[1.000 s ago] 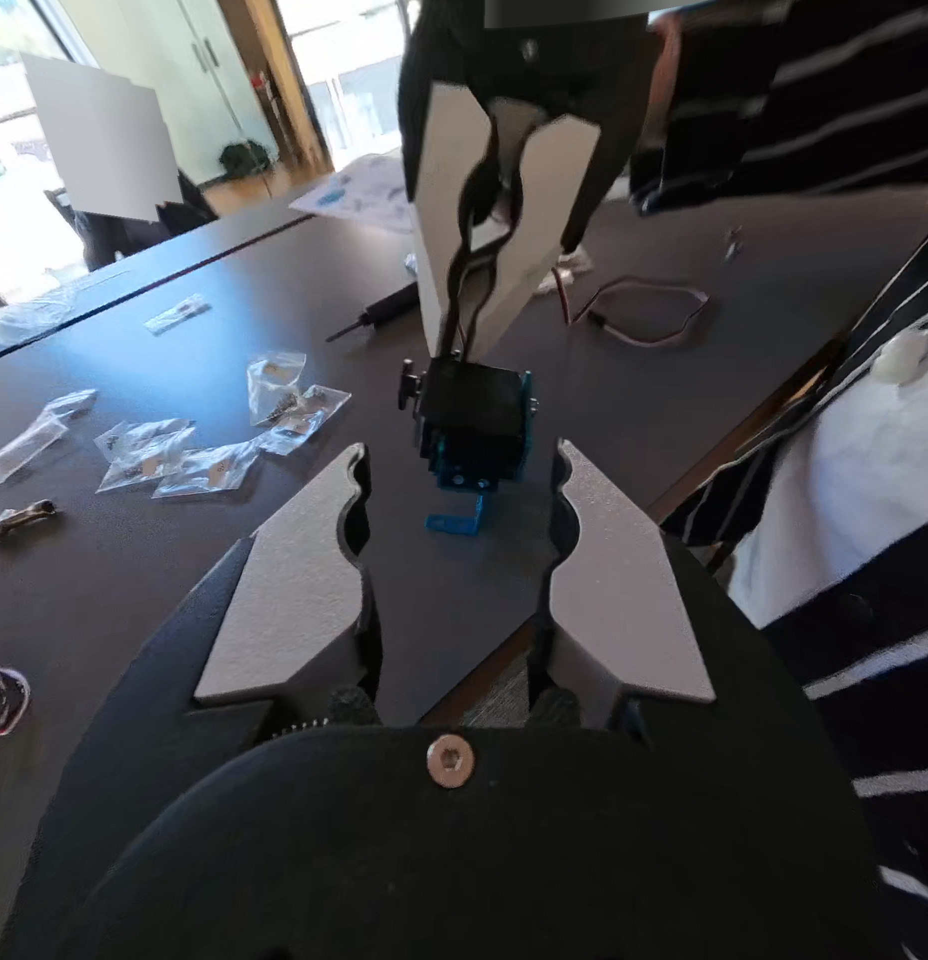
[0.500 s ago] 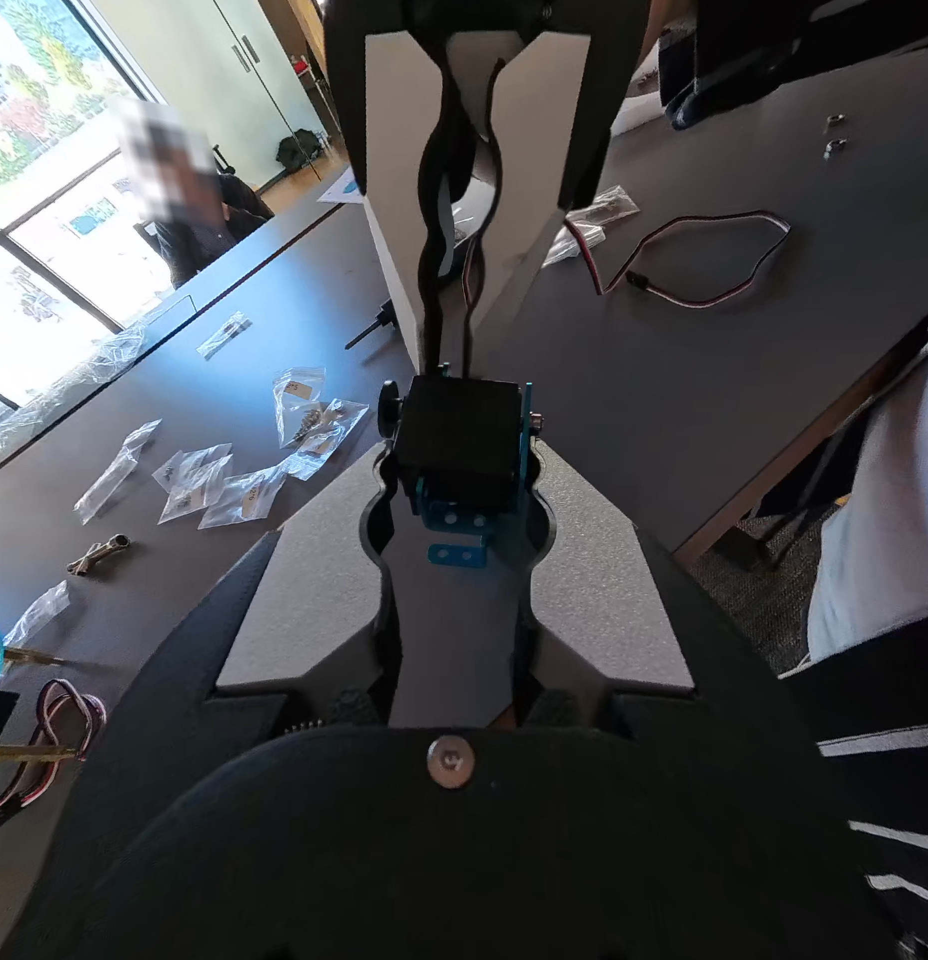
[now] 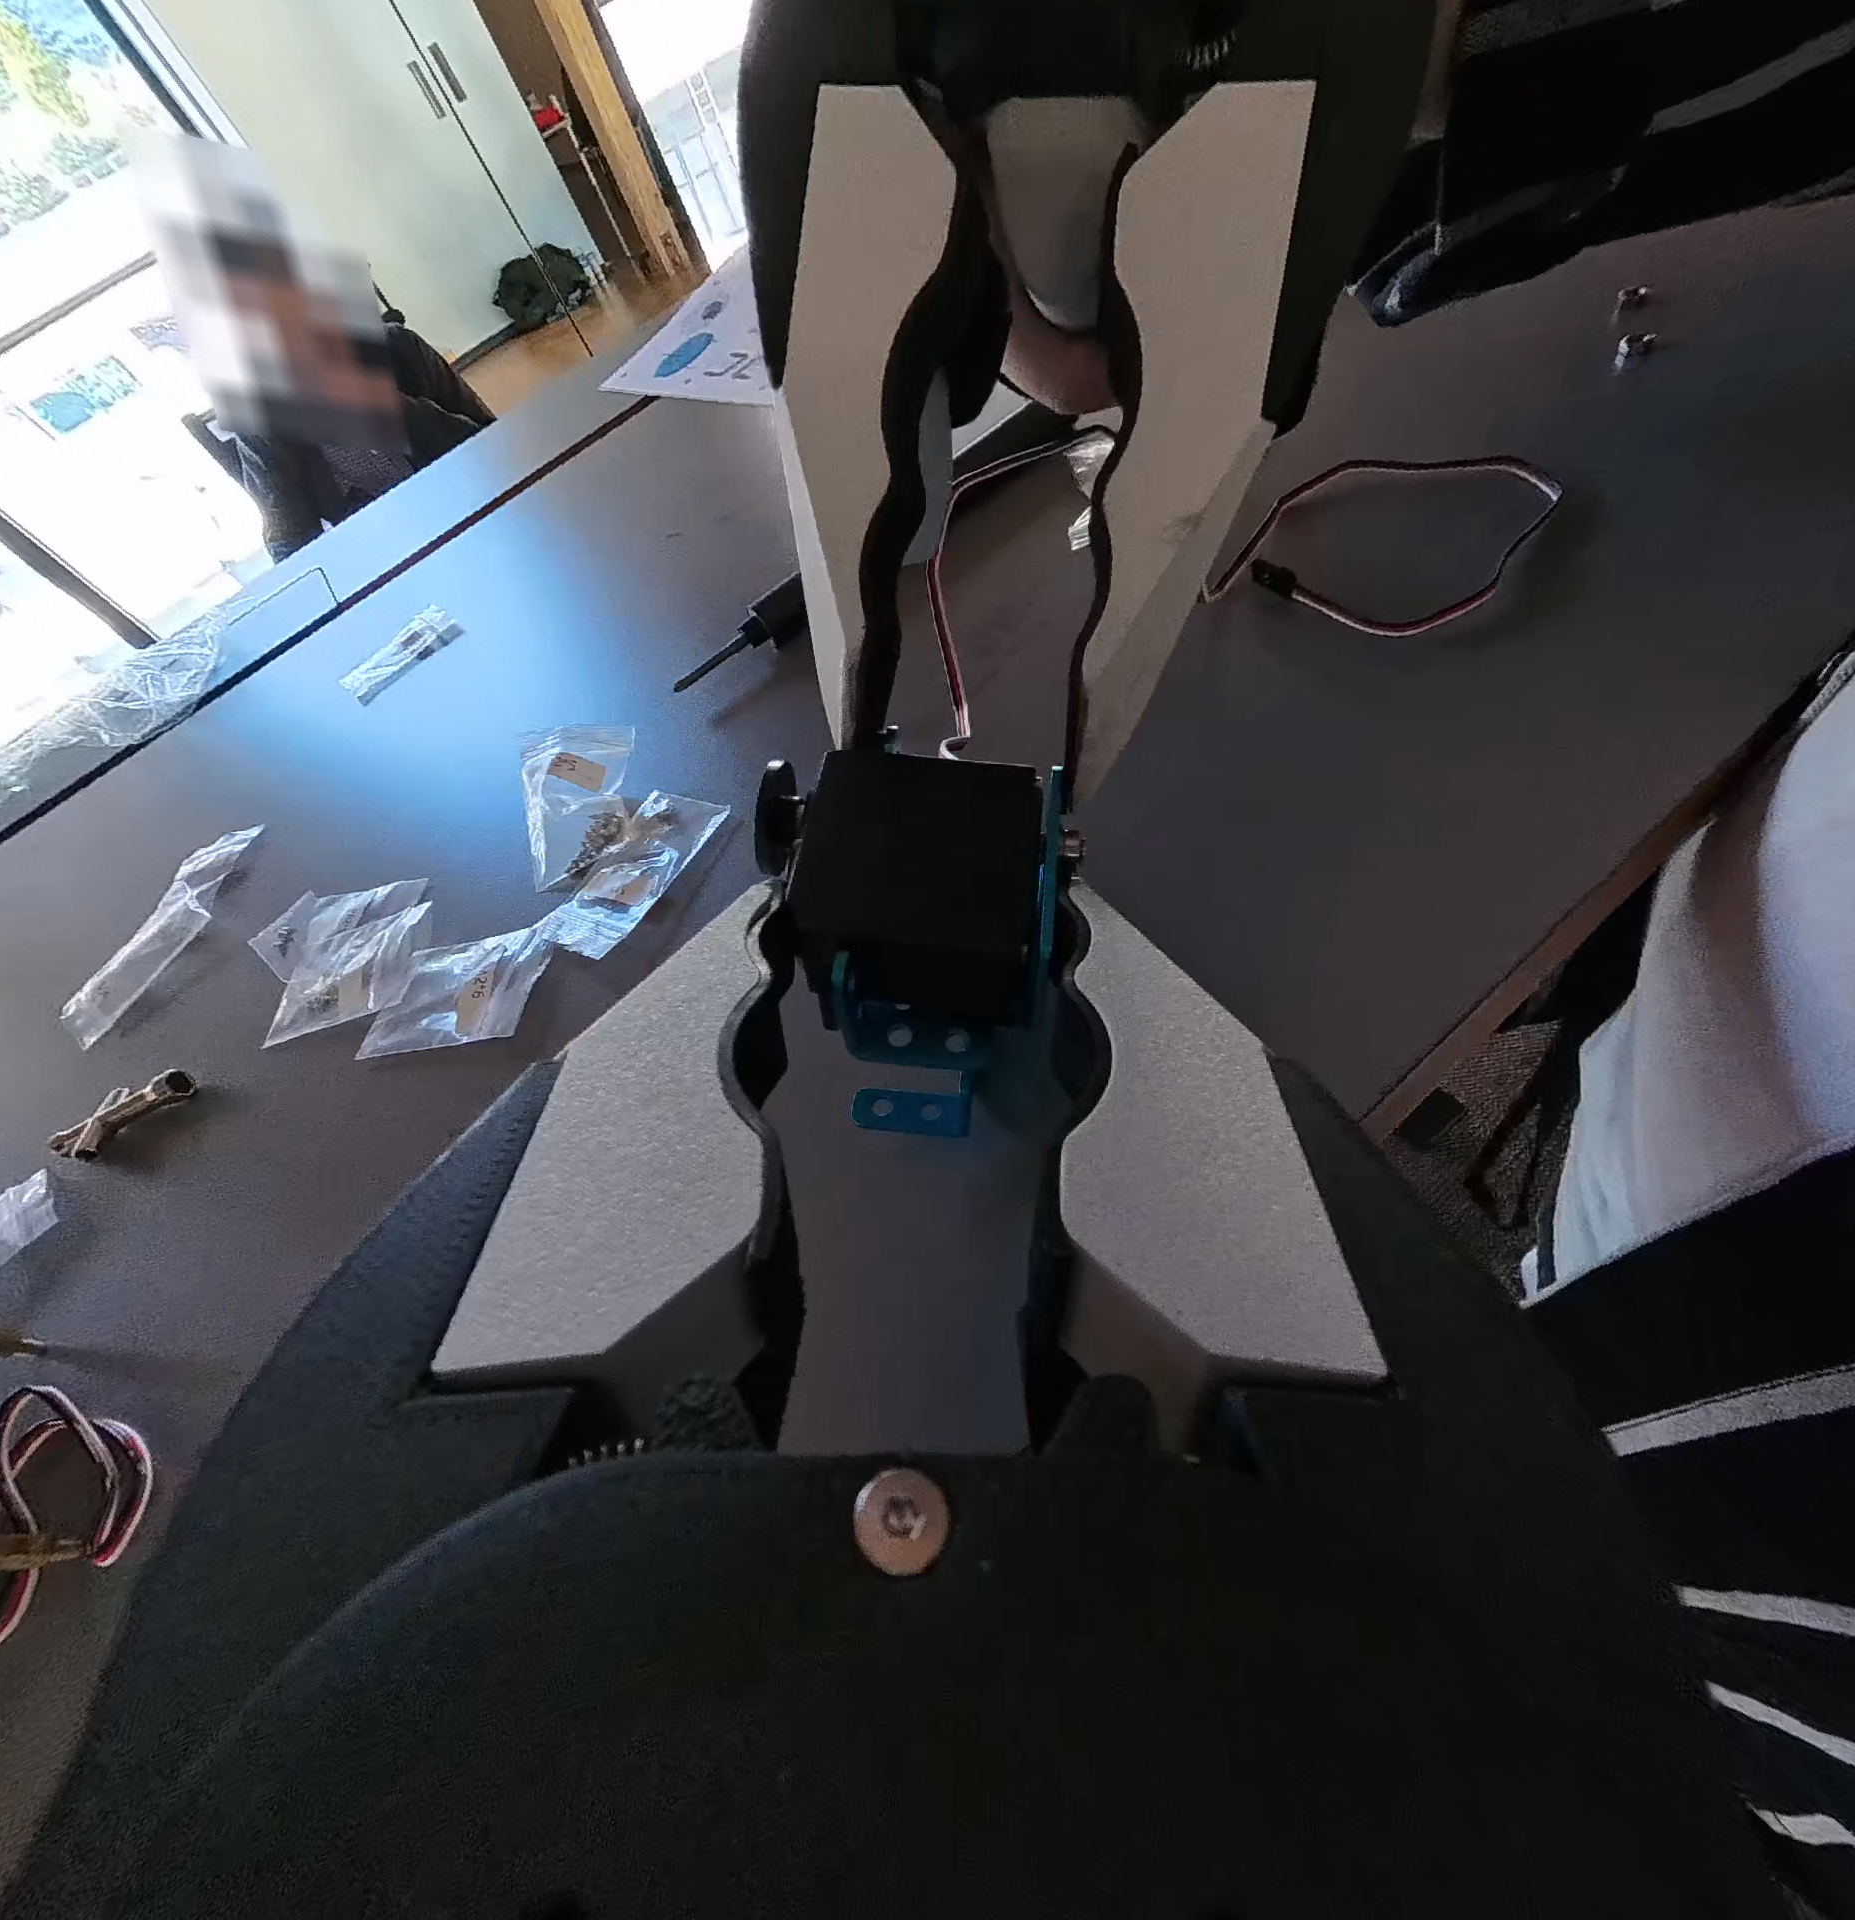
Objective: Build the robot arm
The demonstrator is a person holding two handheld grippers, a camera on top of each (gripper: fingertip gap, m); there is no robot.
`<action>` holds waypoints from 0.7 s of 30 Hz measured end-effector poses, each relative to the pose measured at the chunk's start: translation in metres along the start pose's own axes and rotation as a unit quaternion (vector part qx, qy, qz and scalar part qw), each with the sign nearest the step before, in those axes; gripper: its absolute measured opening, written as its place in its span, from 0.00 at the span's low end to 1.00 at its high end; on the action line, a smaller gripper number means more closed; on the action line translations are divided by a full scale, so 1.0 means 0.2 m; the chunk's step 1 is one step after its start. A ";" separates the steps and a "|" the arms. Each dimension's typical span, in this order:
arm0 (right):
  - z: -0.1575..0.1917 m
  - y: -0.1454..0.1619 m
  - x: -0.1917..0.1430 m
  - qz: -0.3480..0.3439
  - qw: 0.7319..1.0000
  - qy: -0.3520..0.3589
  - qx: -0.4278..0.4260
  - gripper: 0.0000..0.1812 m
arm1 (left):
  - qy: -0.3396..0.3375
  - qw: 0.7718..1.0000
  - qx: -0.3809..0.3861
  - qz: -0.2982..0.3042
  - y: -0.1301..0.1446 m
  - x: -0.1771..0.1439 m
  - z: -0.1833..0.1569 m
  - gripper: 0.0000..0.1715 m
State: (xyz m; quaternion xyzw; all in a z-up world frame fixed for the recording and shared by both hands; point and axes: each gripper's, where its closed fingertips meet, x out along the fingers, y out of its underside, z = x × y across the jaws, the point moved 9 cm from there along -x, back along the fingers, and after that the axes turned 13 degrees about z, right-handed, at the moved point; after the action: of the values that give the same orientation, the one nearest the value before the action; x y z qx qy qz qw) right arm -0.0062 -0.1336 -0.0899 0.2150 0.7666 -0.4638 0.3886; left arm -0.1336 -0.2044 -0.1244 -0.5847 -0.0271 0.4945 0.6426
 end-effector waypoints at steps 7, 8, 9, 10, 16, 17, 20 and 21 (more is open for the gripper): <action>-0.01 0.01 0.00 -0.010 1.000 -0.008 0.009 0.20 | 0.019 0.999 -0.026 -0.005 0.01 0.00 0.01 0.29; -0.02 0.01 0.00 -0.009 1.000 -0.009 0.009 0.20 | 0.024 0.999 -0.033 -0.004 0.01 -0.01 0.02 0.29; -0.02 0.00 0.01 -0.008 1.000 -0.009 0.009 0.20 | 0.027 0.999 -0.038 -0.004 0.01 -0.02 0.02 0.30; -0.02 0.00 0.01 -0.007 1.000 -0.010 0.009 0.20 | 0.027 0.999 -0.042 -0.005 0.01 -0.02 0.02 0.30; -0.03 0.00 0.01 -0.002 1.000 -0.016 0.007 0.20 | 0.007 0.999 -0.032 0.010 0.00 -0.02 0.02 0.27; -0.04 0.00 0.01 -0.002 1.000 -0.017 0.008 0.20 | 0.004 1.000 -0.028 0.012 0.00 -0.02 0.02 0.27; -0.05 0.00 0.01 -0.001 1.000 -0.021 0.011 0.20 | 0.002 0.999 -0.034 0.009 0.00 -0.01 0.02 0.27; -0.05 0.00 0.01 -0.002 1.000 -0.022 0.013 0.20 | 0.002 0.999 -0.037 0.008 0.00 -0.01 0.03 0.27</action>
State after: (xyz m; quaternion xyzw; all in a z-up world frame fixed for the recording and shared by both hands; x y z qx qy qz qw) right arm -0.0106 -0.1251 -0.0890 0.2085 0.7523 -0.4788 0.4017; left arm -0.1384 -0.2025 -0.1219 -0.6094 -0.0393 0.4969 0.6166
